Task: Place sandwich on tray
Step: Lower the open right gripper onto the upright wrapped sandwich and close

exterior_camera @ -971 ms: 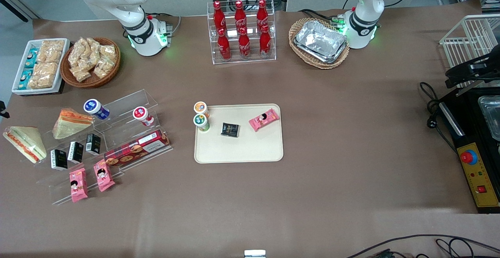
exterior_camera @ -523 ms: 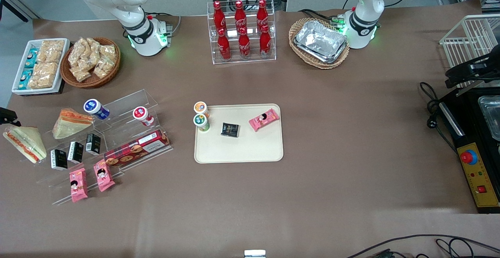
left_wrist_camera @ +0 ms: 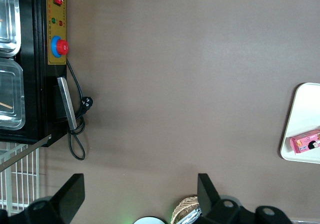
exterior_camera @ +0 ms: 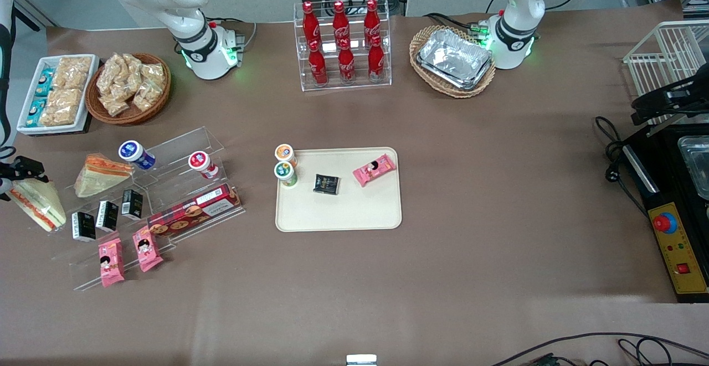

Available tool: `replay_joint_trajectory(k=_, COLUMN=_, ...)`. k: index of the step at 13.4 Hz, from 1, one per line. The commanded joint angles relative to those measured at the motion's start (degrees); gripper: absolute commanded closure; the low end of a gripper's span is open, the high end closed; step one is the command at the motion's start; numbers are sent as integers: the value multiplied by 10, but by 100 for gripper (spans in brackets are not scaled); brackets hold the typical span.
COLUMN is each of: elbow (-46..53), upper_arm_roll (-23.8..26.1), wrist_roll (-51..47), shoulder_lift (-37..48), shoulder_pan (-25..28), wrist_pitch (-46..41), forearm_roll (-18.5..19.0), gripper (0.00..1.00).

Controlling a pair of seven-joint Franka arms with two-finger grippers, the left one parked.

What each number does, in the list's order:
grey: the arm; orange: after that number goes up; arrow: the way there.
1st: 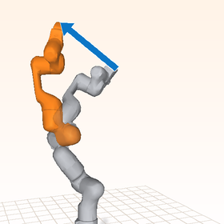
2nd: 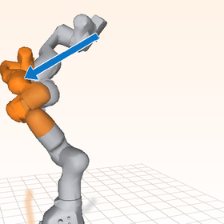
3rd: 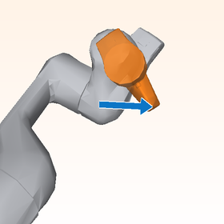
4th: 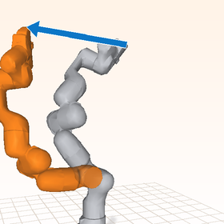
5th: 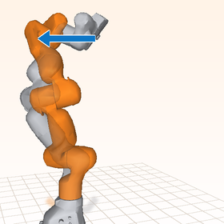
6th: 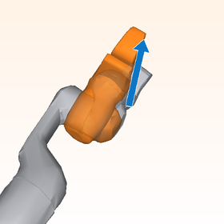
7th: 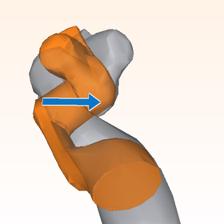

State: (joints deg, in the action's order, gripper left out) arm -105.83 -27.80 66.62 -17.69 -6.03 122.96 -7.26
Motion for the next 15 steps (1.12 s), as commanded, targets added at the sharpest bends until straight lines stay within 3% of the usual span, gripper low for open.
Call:
replay_joint_trajectory(k=1, elbow=-13, upper_arm_roll=0, wrist_roll=4, shoulder_lift=3, shoulder_pan=5, wrist_pitch=21, forearm_roll=-17, gripper=9)
replay_joint_trajectory(k=2, elbow=-13, upper_arm_roll=0, wrist_roll=3, shoulder_lift=1, shoulder_pan=6, wrist_pitch=22, forearm_roll=-18, gripper=26)
replay_joint_trajectory(k=6, elbow=-12, upper_arm_roll=0, wrist_roll=4, shoulder_lift=-5, shoulder_pan=0, wrist_pitch=27, forearm_roll=-56, gripper=74)
replay_joint_trajectory(k=7, elbow=-7, upper_arm_roll=0, wrist_roll=5, shoulder_lift=-5, shoulder_pan=0, wrist_pitch=25, forearm_roll=-56, gripper=80)
replay_joint_trajectory(k=8, elbow=1, upper_arm_roll=0, wrist_roll=4, shoulder_lift=-2, shoulder_pan=6, wrist_pitch=22, forearm_roll=-51, gripper=73)
replay_joint_trajectory(k=9, elbow=9, upper_arm_roll=0, wrist_roll=3, shoulder_lift=-2, shoulder_pan=8, wrist_pitch=18, forearm_roll=-53, gripper=60)
replay_joint_trajectory(k=10, elbow=17, upper_arm_roll=1, wrist_roll=2, shoulder_lift=-1, shoulder_pan=3, wrist_pitch=17, forearm_roll=-54, gripper=61)
replay_joint_trajectory(k=11, elbow=18, upper_arm_roll=0, wrist_roll=1, shoulder_lift=0, shoulder_pan=2, wrist_pitch=16, forearm_roll=-56, gripper=73)
replay_joint_trajectory(k=12, elbow=19, upper_arm_roll=-1, wrist_roll=3, shoulder_lift=7, shoulder_pan=-1, wrist_pitch=15, forearm_roll=-56, gripper=98)
replay_joint_trajectory(k=15, elbow=26, upper_arm_roll=-3, wrist_roll=1, shoulder_lift=27, shoulder_pan=-1, wrist_pitch=8, forearm_roll=-55, gripper=100)
